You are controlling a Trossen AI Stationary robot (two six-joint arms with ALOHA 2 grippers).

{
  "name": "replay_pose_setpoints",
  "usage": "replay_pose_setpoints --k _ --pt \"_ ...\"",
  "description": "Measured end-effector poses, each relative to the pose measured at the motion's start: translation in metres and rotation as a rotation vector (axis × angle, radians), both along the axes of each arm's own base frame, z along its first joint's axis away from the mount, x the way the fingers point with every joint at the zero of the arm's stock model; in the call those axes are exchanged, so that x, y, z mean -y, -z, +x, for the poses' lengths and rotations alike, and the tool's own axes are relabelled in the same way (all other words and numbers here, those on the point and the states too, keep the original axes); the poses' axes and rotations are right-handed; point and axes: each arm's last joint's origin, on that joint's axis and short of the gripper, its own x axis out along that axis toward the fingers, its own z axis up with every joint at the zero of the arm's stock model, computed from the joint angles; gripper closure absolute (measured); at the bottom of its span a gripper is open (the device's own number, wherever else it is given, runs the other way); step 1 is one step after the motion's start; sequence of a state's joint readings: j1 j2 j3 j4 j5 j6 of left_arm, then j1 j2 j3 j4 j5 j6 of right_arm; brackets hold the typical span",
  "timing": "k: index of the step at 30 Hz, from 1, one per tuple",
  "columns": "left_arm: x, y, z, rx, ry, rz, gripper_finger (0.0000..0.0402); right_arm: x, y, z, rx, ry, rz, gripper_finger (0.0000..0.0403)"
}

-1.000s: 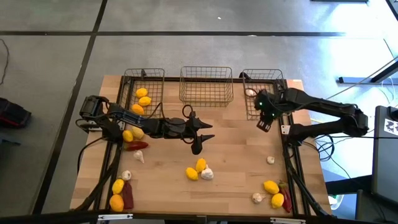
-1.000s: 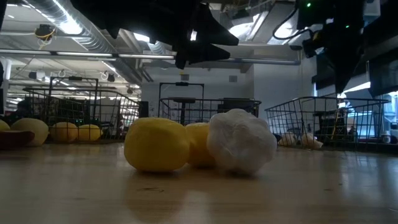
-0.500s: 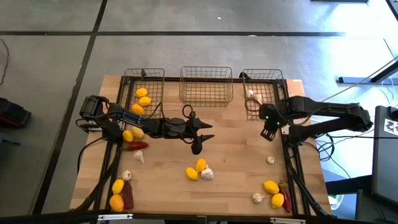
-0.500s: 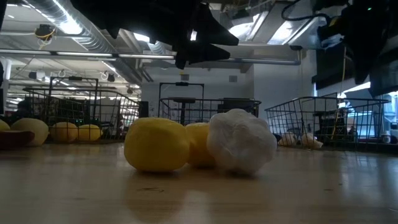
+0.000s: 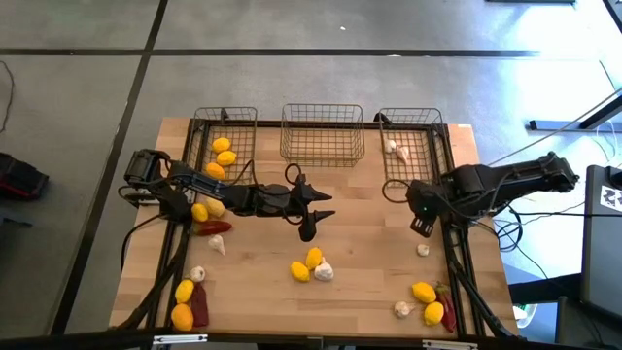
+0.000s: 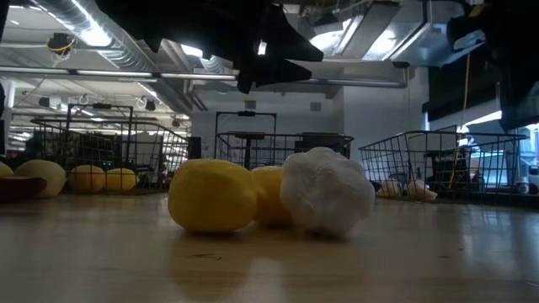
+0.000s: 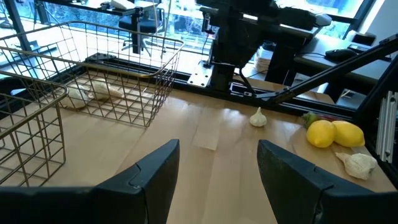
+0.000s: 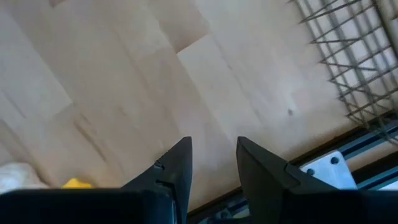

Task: Sort produce into baskets
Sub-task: Put the white garlic into the right gold wire basket

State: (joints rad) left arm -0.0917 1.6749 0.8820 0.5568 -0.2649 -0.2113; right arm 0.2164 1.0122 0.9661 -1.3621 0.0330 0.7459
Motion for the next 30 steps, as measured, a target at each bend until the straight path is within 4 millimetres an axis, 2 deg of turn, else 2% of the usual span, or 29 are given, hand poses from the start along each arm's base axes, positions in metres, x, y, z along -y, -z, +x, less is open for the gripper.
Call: replay_pose_setpoints --k 30 --pt "0.0 0.0 0.0 -0.002 0.003 0.012 0.019 -0.059 0.001 -0.019 0.026 -0.175 0.039 0.0278"
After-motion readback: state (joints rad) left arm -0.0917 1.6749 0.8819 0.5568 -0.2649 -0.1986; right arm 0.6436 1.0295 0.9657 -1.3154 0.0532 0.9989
